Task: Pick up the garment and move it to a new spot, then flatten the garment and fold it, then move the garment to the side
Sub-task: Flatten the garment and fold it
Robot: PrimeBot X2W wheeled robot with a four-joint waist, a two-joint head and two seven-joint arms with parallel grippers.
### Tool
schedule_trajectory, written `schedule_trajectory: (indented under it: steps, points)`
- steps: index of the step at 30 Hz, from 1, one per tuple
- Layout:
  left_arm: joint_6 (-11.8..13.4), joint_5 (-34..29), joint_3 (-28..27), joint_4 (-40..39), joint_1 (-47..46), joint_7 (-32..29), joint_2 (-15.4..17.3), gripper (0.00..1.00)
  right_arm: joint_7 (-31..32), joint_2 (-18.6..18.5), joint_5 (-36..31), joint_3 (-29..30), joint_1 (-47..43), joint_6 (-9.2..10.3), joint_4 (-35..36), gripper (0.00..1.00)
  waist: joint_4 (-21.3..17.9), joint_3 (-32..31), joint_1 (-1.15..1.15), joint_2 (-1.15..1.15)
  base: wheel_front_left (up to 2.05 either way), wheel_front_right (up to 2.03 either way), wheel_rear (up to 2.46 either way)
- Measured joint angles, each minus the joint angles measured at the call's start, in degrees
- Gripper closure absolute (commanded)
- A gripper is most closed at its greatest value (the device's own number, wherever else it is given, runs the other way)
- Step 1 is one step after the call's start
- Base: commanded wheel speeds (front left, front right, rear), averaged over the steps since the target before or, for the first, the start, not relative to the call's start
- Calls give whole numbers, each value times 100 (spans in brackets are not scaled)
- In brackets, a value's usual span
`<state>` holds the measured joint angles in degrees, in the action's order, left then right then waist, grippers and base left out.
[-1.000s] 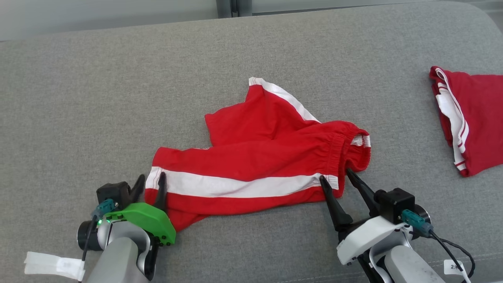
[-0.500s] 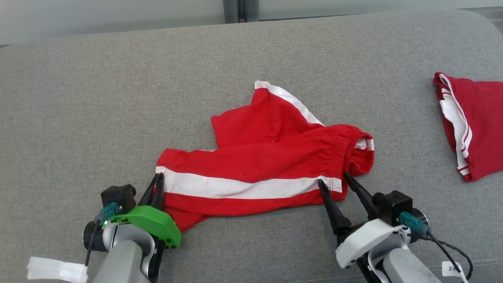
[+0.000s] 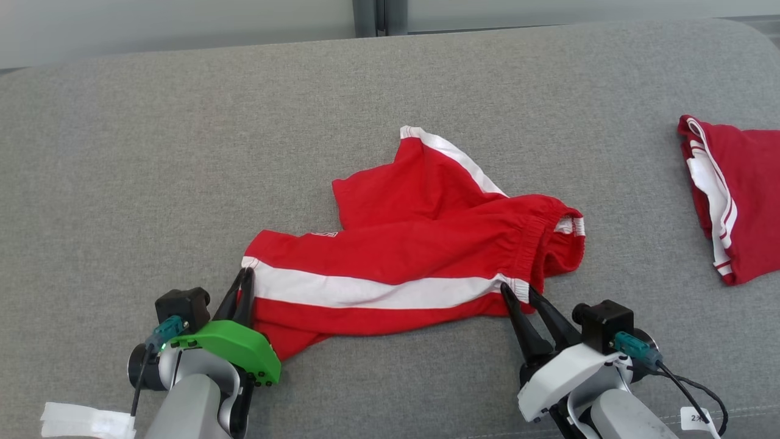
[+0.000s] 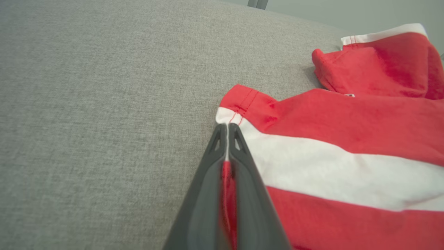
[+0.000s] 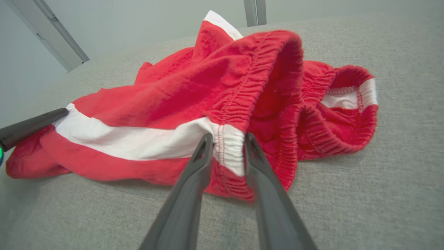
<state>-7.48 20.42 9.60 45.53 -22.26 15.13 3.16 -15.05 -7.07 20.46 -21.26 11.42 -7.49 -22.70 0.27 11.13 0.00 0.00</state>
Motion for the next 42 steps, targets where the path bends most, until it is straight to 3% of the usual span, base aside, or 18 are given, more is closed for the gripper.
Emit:
schedule_trajectory:
  steps: [1, 5, 10, 13, 17, 21, 24, 27, 28, 34, 38, 42]
  points:
    - [0, -1, -4, -5, 2, 0, -1, 100, 0, -4, 14, -16, -1, 0, -11, 100, -4, -6, 0, 0, 0, 0, 0]
    - [0, 0, -10, -96, 46, 0, -7, 100, 0, -25, 98, -38, -1, 0, 62, 100, -10, -68, 0, 0, 0, 0, 0]
    - [0, 97, 7, -407, 52, 0, -13, 100, 0, 21, 628, -35, 13, 0, 639, 100, -13, -274, 0, 0, 0, 0, 0]
    - [-1, 112, 3, -660, -52, -1, 46, 100, 0, -204, 794, -143, 301, 1, 720, 100, -11, -454, 0, 0, 0, 0, 0]
    - [-1, 124, 74, -1005, -571, 0, 319, 100, 162, -578, 921, -312, 1028, 0, 750, 100, 18, -659, 0, 0, 0, 0, 0]
    - [-1, 87, 180, -1189, -1582, -261, 760, 100, 653, -869, 1017, -425, 2307, 0, 666, 100, 50, -607, 0, 0, 0, 0, 0]
    - [-1, 10, 235, -1238, -2614, -479, 995, 100, 912, -1016, 956, -515, 3630, -3, 328, 100, 66, -455, 0, 0, 0, 0, 0]
    - [-1, 55, 194, -1062, -3723, -613, 988, 100, 984, -1161, 783, -567, 4959, -3, -222, 100, 80, -212, 0, 0, 0, 0, 0]
    - [-1, 55, 194, -1062, -3723, -613, 988, 100, 984, -1161, 783, -567, 4959, -3, -222, 100, 80, -212, 0, 0, 0, 0, 0]
    - [155, -331, 337, -514, -5593, -227, 903, 100, 475, -1308, 192, -572, 7131, -5, -1295, 100, 152, 489, 0, 0, 0, 0, 0]
    - [194, -534, 380, -290, -5957, -37, 898, 100, 207, -1248, 70, -810, 7681, -5, -1798, 100, 265, 909, 1, 0, 0, 0, 0]
    - [191, -606, 242, -556, -5733, -13, 898, 100, 49, -1365, 129, -1133, 7558, -7, -2071, 100, 394, 1261, 1, 0, 0, 0, 0]
